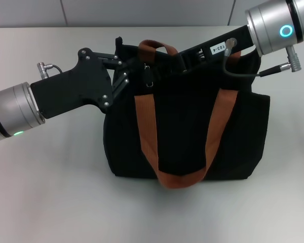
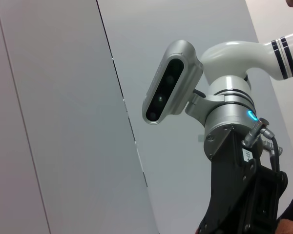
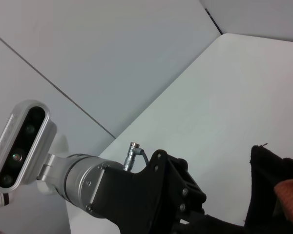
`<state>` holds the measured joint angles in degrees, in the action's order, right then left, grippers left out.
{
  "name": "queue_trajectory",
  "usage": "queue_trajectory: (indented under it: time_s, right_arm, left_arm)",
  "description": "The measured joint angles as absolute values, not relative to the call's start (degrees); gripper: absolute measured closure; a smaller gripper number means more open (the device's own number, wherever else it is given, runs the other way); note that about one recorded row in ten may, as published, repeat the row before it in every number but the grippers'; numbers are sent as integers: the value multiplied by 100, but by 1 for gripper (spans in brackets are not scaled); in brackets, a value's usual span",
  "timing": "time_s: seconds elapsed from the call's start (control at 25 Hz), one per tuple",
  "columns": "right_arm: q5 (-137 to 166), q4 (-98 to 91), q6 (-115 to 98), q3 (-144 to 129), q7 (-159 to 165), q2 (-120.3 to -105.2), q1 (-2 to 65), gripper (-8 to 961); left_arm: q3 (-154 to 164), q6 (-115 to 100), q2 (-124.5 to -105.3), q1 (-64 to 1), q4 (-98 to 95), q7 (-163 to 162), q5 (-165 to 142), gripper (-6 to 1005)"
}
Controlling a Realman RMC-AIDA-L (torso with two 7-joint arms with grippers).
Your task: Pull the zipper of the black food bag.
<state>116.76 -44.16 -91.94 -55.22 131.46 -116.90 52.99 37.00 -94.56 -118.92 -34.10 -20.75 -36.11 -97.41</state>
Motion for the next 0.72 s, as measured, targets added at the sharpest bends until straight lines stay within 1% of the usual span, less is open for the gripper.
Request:
queue_trajectory:
  time_s: [0.32,0.72]
  right_arm:
    - [11714,-4519,-9101,-5686,13141,-11690,5297,883]
    - [11909,-4971,-9109,-5716,13367,-11744,5200,929]
  left_arm:
    - [3673,-9439,-11892,-3403,-2067,-3564,-9717,941]
    - [3674,-9427,-11874,-3320,-2067,-3544,-9579,939]
